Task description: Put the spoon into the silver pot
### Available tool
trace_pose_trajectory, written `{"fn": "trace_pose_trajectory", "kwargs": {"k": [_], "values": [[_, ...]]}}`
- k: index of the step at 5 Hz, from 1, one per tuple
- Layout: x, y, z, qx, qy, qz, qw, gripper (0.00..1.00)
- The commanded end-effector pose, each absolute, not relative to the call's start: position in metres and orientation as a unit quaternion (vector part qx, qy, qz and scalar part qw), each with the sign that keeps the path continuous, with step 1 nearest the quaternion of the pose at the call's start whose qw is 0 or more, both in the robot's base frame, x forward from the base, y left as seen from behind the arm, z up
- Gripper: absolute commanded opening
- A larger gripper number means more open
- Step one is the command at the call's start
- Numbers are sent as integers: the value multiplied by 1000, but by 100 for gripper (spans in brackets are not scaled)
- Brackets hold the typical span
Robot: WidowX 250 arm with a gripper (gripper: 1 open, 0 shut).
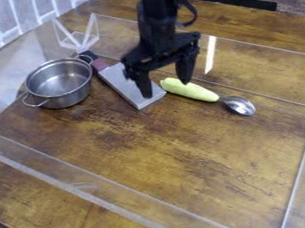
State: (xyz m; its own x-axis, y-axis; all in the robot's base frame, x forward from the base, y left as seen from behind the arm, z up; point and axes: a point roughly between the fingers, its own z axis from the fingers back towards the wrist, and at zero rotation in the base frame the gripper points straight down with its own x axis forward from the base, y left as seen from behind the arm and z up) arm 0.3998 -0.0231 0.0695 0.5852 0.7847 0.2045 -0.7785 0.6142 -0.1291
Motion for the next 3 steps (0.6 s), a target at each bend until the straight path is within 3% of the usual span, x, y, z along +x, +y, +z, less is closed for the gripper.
{"fn": "trace_pose_trajectory", "kwargs": {"k": [1, 2, 3], "values": [[401, -39, 74, -29, -139, 477, 867, 100], [405, -37, 75, -26, -138, 517, 844, 0], [408, -34, 83, -21, -141, 554, 820, 0]]}}
